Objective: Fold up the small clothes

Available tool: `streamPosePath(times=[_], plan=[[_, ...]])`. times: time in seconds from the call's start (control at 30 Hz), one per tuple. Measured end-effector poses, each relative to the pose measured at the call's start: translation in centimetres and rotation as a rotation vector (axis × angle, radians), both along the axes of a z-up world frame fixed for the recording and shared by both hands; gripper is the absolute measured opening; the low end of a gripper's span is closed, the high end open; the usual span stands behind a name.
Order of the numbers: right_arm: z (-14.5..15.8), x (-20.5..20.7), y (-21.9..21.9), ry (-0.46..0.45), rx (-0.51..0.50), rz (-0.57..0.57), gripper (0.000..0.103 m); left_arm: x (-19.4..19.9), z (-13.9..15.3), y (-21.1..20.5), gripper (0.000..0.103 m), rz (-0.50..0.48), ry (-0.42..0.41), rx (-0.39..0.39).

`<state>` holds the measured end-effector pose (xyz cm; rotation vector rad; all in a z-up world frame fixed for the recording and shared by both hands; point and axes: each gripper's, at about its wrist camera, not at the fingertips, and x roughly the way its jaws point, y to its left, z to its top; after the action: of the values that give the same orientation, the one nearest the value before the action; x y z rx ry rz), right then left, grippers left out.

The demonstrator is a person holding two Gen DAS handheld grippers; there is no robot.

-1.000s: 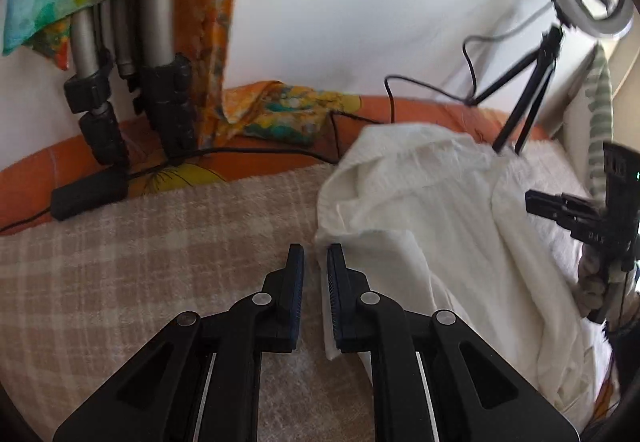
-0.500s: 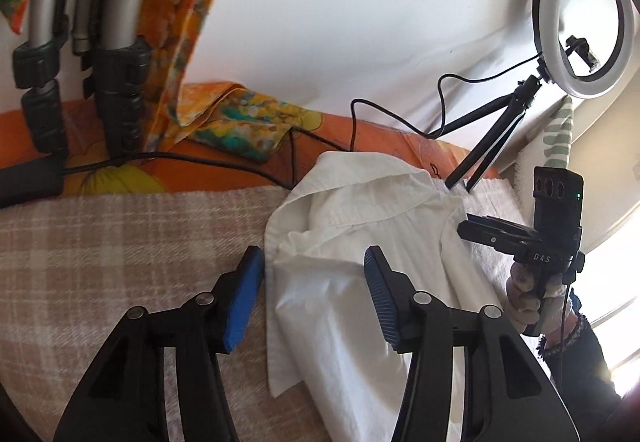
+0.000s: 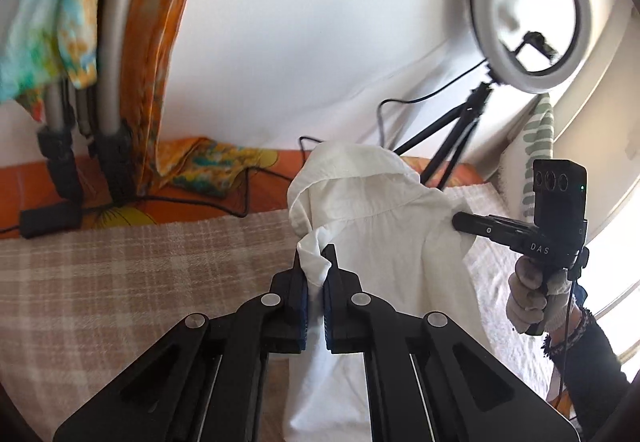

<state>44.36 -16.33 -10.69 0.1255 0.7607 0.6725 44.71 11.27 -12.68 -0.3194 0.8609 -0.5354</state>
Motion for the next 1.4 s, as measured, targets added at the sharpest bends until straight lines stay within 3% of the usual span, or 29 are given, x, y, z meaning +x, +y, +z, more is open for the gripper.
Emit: streamPosePath(times=[0.3,0.57,0.8,0.97,1.17,1.27,1.4], plan=[[6.1,-8.5,-0.9,-0.082,0.001,0.011,0.000,-8.1,6.0,-0.4,0.004,-0.009,-0.093,0.036],[7.6,-17.9,-0.7,-0.120,-0.042,0.016,0.000,-16.2,7.3,-1.0,0.004,-0.008,-0.127,0.038],[5.6,-26.1,-1.0,-0.144,-0.087,-0.003,0.000,-22.7,6.2,-1.7,0.004,-0.017,-0.139,0.072],[2.7,-29.6,-1.6,-0.134,-0.094,-0.038,0.000,-26.3,3.7,-2.3,0.004,-0.042,-0.119,0.133],[-1.0,-33.1,-0.5,-0.137,-0.265,-0.020,0.000,-30.1,0.4,-4.0,0.004,-0.132,-0.080,0.271],[-2.7,-34.0,-1.1,-0.078,-0.316,0.014,0.005,-32.1,-0.3,-4.3,0.004,-0.188,-0.068,0.338],[-2.7,-35.5,-3.5,-0.048,-0.368,0.018,0.018,-34.2,0.6,-3.0,0.006,-0.219,-0.054,0.327]])
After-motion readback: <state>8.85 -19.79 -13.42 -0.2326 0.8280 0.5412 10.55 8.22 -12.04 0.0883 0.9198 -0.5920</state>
